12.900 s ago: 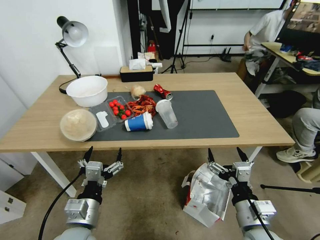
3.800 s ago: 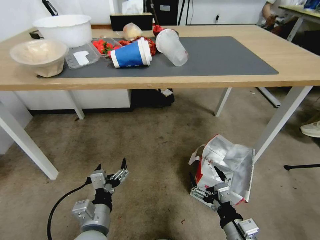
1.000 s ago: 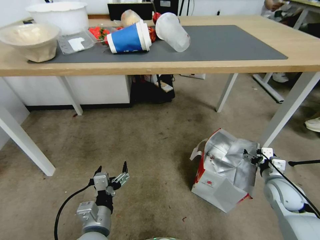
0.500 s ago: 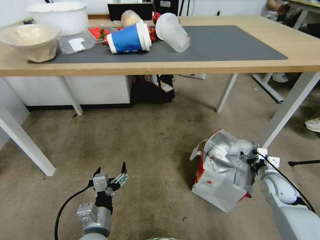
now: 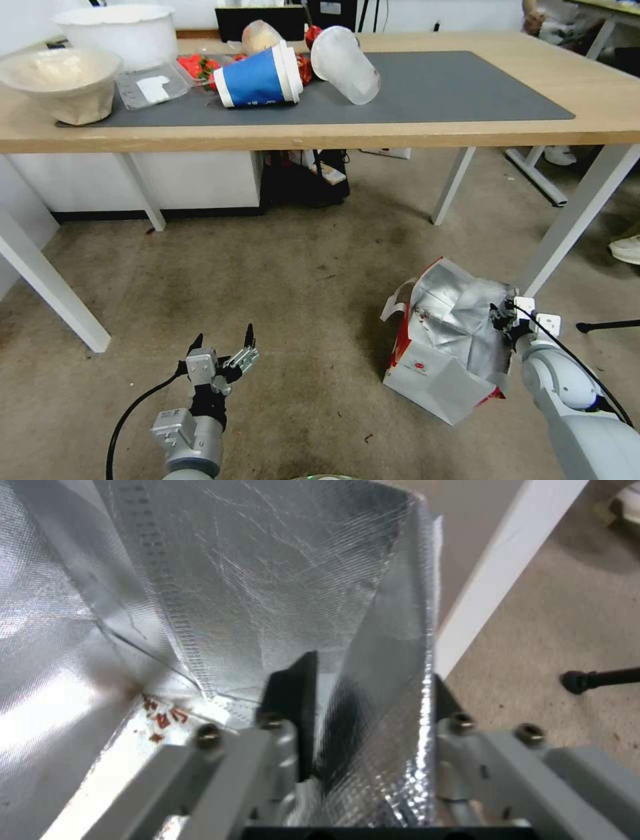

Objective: Pick up the food delivery bag from the floor and place it on the table.

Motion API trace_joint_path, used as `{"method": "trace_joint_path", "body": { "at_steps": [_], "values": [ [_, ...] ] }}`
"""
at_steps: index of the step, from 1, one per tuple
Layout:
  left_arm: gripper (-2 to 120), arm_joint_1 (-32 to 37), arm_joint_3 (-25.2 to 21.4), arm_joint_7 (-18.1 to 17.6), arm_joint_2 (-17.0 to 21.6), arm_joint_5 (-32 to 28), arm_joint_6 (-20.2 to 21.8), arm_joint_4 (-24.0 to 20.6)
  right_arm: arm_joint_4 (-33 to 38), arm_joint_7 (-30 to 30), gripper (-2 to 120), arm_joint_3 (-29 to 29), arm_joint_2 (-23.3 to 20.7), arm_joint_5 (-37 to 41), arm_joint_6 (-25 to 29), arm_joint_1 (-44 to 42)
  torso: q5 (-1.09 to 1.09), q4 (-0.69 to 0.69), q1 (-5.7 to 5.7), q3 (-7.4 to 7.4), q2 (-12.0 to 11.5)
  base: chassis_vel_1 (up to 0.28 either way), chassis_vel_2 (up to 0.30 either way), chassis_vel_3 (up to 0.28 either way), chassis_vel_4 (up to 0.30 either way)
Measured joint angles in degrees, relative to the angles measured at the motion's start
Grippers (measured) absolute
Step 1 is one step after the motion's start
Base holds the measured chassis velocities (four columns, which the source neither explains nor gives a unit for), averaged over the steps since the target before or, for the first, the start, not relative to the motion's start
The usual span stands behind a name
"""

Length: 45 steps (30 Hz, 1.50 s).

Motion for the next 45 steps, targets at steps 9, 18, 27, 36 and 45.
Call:
{"method": "trace_joint_path", "body": {
  "at_steps": [9, 18, 27, 36, 45],
  "values": [
    [100, 0.2, -0.4, -0.3, 0.2, 0.2, -0.8, 0.0, -0.2, -2.0, 0, 0.3, -0.4, 0.6, 2.9, 0.5, 0.00, 0.00, 0.00, 0.00, 0.0, 0.000, 0.000, 0.000, 0.000],
    [100, 0.0, -0.7, -0.7, 0.1, -0.7, -0.8, -0.7, 3.7, -17.5, 0, 2.3, -3.3, 3.3, 13.2, -3.4, -0.01, -0.01, 0.00, 0.00, 0.0, 0.000, 0.000, 0.000, 0.000],
    [100, -0.4, -1.5, -1.0, 0.2, -1.7, -0.6, -1.4, 6.8, -39.8, 0, 3.3, -7.6, 8.7, 26.7, -5.3, -0.01, 0.00, 0.00, 0.00, 0.0, 0.000, 0.000, 0.000, 0.000],
    [100, -0.6, -2.5, -1.7, 0.0, -2.5, -0.2, -2.5, 9.1, -61.0, 0, 2.9, -11.2, 15.1, 30.5, -4.1, 0.01, 0.00, 0.00, 0.00, 0.0, 0.000, 0.000, 0.000, 0.000],
    [100, -0.4, -3.1, -2.1, -0.4, -4.6, -0.1, -4.0, 8.7, -78.1, 0, 1.8, -13.6, 28.9, 25.5, -2.9, 0.00, 0.00, 0.00, 0.00, 0.0, 0.000, 0.000, 0.000, 0.000]
  ]
}}
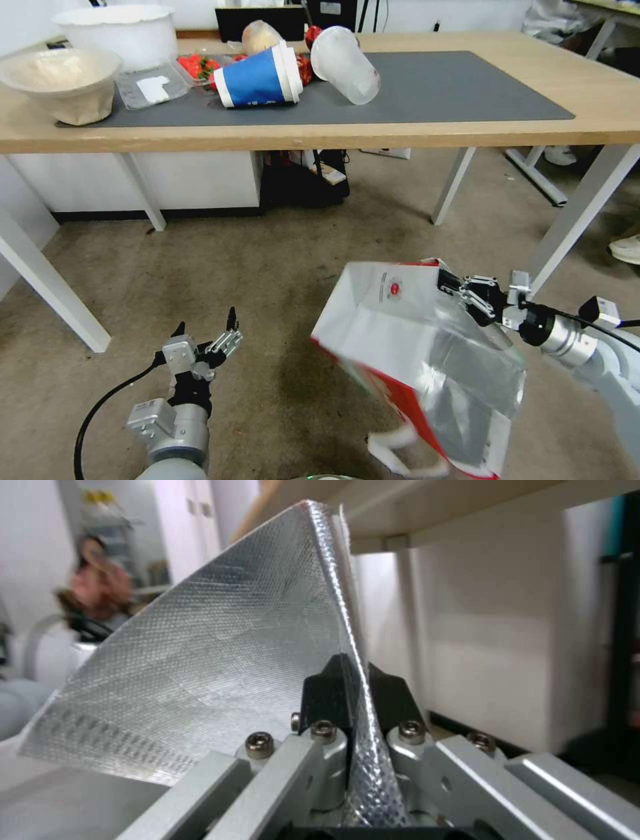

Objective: Pick up the food delivery bag from the floor and place it on the table.

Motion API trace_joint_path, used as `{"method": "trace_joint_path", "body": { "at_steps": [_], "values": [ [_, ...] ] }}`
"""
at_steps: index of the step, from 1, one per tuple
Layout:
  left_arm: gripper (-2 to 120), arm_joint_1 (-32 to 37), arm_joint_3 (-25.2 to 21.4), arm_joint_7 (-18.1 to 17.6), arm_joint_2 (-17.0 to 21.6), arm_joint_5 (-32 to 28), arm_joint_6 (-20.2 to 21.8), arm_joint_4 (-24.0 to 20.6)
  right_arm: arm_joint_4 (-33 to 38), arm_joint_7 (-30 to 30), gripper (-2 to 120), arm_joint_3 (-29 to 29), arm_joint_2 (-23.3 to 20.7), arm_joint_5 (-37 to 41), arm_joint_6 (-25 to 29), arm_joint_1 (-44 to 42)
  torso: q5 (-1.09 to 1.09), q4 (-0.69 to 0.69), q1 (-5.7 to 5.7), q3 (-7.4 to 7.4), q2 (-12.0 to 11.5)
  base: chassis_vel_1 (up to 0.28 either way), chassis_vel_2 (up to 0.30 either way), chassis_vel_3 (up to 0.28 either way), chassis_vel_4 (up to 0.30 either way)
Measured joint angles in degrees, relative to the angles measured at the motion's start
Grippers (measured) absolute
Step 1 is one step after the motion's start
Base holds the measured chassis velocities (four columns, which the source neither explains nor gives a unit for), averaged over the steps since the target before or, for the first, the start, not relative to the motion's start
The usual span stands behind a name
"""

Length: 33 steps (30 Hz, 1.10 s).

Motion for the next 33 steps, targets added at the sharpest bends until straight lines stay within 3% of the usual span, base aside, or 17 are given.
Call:
{"method": "trace_joint_path", "body": {
  "at_steps": [11, 27, 33],
  "values": [
    [100, 0.3, -0.3, -0.3, -0.3, 0.0, -0.1, -0.5, 0.7, -6.1, 0, -0.1, 1.7, 4.8, -6.2, -0.1, 0.00, 0.00, 0.00, 0.00, 0.0, 0.000, 0.000, 0.000, 0.000],
    [100, 0.2, -0.1, -1.0, -0.6, -0.2, -1.1, -0.7, 2.1, -6.3, 0, 0.7, 3.6, 3.2, -6.0, -1.6, 0.00, 0.00, 0.00, 0.02, 0.0, 0.000, 0.000, 0.000, 0.000],
    [100, 0.0, 0.1, -0.9, -0.6, -0.8, -0.2, -1.5, 3.6, -6.6, 0, 0.7, 4.1, 2.7, -6.1, -2.6, 0.00, 0.00, 0.01, 1.18, 1.3, 0.000, 0.000, 0.000, 0.000]
  ]
}}
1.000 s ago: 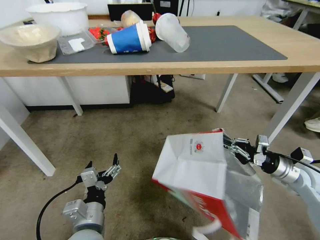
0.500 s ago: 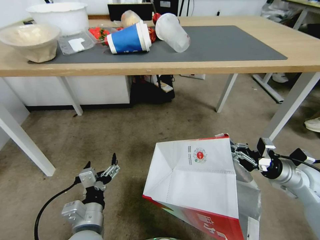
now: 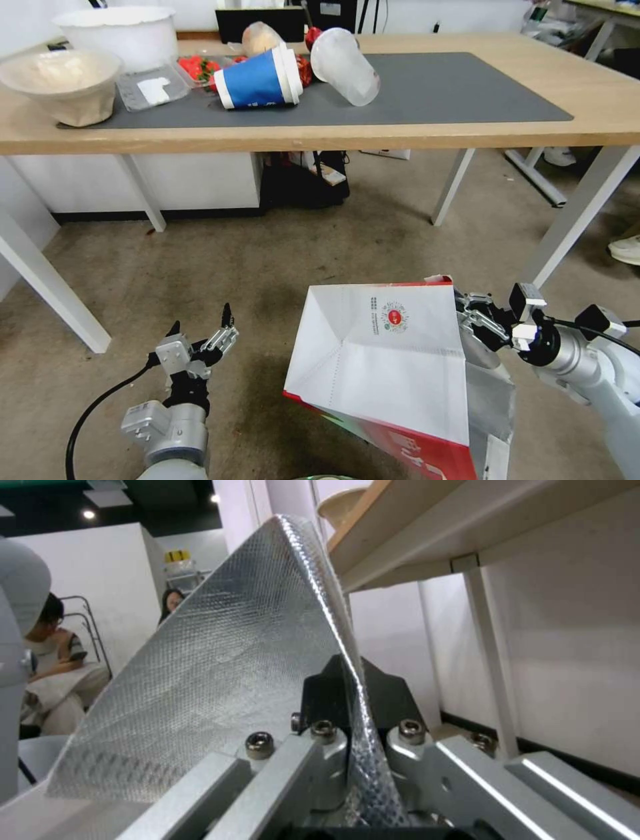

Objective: Pick up the food delivery bag from the floor and place it on the table.

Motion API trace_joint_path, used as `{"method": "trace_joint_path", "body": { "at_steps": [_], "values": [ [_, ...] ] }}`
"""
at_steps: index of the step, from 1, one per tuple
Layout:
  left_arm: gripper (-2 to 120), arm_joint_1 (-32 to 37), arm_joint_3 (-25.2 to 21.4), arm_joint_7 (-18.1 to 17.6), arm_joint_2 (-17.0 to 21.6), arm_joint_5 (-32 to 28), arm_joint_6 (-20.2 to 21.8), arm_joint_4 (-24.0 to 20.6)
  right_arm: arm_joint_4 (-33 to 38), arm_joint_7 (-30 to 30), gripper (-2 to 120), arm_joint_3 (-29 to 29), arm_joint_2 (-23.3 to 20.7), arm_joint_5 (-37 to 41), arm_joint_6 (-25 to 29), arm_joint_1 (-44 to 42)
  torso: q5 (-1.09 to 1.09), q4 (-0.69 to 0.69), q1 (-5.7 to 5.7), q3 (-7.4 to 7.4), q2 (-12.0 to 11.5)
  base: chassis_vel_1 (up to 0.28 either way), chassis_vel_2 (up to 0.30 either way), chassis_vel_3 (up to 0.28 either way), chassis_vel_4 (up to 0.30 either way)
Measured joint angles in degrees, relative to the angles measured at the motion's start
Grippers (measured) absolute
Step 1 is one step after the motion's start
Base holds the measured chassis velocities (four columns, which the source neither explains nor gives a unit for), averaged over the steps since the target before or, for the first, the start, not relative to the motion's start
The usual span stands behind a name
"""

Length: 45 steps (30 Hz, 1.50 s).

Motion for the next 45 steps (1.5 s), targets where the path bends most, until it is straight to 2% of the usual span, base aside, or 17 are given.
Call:
{"method": "trace_joint_path", "body": {
  "at_steps": [24, 30, 32, 45],
  "values": [
    [100, 0.4, -0.1, -0.2, -0.4, 1.7, 0.0, 0.2, 0.2, -1.1, 0, -0.4, 0.5, -1.4, -0.2, -0.3, 0.00, 0.00, 0.73, 5.19, 5.9, 0.000, 0.000, 0.000, 0.000],
    [100, 0.4, -0.1, -0.2, -0.3, 1.7, 0.0, 0.1, 0.3, -1.2, 0, -0.2, 0.5, -1.5, -0.2, -0.4, 0.00, 0.00, 0.97, 5.89, 6.8, 0.000, 0.000, 0.000, 0.000],
    [100, 0.4, -0.1, -0.2, -0.3, 1.8, 0.0, 0.0, 0.5, -1.2, 0, -0.1, 0.4, -1.5, -0.2, -0.5, 0.00, 0.00, 1.09, 6.66, 7.7, 0.000, 0.000, 0.000, 0.000],
    [99, 0.5, 0.0, -0.2, -0.4, 2.2, 0.1, 0.0, 0.7, -1.6, 0, 0.0, 0.6, -1.6, -0.2, -0.5, 0.00, 0.00, 1.78, 8.69, 10.4, 0.000, 0.000, 0.000, 0.000]
  ]
}}
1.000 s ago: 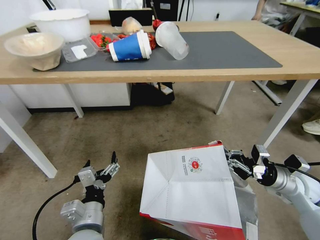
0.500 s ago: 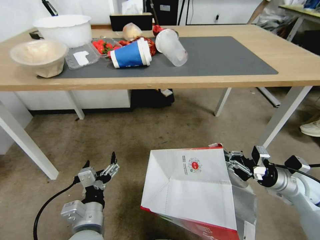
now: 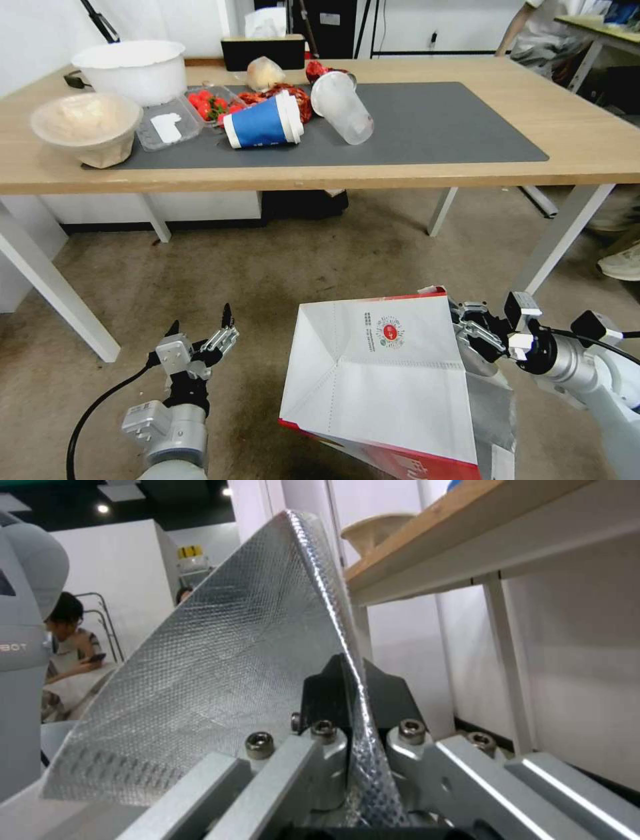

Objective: Pick up the food delivery bag from the floor and place it on the table.

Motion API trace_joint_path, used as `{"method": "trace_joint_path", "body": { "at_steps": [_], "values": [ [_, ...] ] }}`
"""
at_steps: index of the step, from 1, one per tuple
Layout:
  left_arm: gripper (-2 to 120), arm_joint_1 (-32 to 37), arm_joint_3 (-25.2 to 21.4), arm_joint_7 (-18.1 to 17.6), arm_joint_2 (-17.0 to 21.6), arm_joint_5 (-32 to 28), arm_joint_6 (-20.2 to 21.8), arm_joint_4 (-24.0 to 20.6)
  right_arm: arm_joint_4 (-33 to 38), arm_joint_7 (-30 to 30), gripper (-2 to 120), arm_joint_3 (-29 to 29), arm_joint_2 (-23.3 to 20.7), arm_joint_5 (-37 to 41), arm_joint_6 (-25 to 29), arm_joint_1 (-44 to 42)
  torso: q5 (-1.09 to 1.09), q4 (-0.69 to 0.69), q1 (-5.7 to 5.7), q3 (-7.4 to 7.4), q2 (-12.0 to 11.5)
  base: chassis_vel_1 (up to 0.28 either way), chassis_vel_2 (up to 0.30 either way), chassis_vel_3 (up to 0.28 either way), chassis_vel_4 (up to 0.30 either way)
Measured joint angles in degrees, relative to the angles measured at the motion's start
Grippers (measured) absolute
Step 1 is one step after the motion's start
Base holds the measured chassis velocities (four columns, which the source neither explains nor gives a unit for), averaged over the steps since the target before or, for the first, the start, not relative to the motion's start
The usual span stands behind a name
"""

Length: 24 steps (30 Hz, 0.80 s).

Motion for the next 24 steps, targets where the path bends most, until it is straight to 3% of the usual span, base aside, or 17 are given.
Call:
{"method": "trace_joint_path", "body": {
  "at_steps": [24],
  "values": [
    [98, 0.1, 0.3, 0.1, -0.1, 0.9, -0.1, 0.3, 0.4, -0.4, 0, 0.0, 0.0, -0.2, -0.1, -0.1, 0.00, 0.00, 1.50, 3.94, 5.4, 0.000, 0.000, 0.000, 0.000]
  ]
}}
